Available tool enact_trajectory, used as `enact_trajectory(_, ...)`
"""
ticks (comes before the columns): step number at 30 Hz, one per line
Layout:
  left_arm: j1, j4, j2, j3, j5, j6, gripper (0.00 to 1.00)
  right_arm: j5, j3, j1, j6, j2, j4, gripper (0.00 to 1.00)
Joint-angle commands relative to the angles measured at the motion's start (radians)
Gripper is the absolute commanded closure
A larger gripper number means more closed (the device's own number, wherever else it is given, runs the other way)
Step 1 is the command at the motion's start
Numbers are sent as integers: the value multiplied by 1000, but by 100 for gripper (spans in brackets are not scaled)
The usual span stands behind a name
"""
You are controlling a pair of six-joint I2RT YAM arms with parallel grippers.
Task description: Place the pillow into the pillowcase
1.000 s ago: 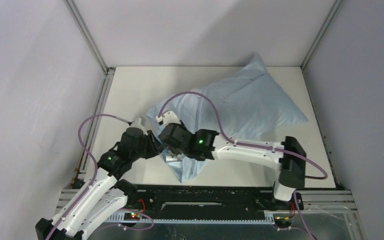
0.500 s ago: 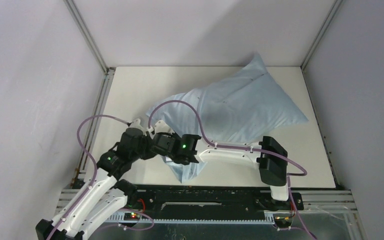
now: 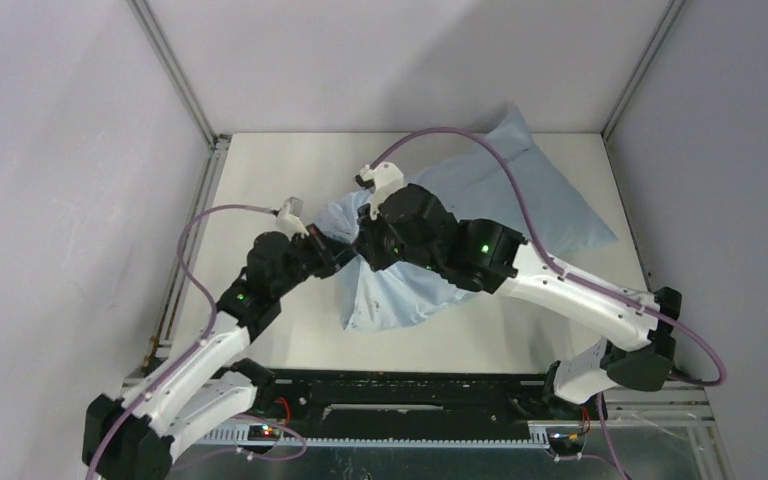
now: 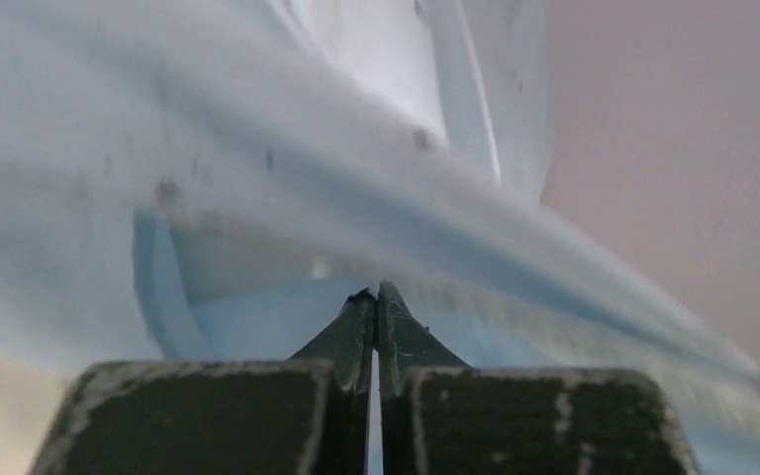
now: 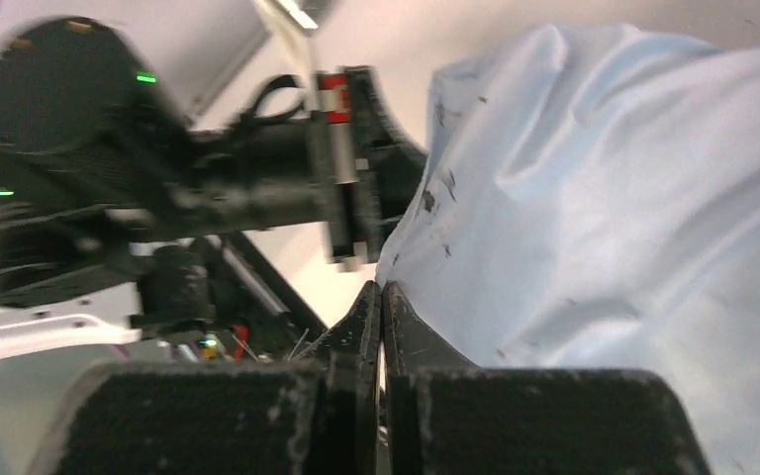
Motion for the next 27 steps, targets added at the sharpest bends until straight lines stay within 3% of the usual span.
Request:
enact_trajectory(1,-29,374,123,-28,-145,-106,100,-191,-24,-8,68,-8,124,100)
enact_trajectory(5,-73,421,386,60,-262,-123,100,-208,-44,-7,96,13,155,100)
enact_trajectory(10,-94,475,574,105,-228,-163,100,-255,-98,-43,132,15,200,100)
enact_trajectory(14,-103,428,522,97,-215,-111,99,-262,-139,-57,138,0,220,100)
enact_trajectory(19,-127,313,384,76,-214,-53,77,-272,-161,-73,142,-16,238,100)
enact_trajectory(22,-134,267,293,36,-216,-53,71,-281,-162,-83,142,-15,241,100)
enact_trajectory(27,-137,169,163,-4,-238,-34,69,-291,-164,-88,143,-9,245,100)
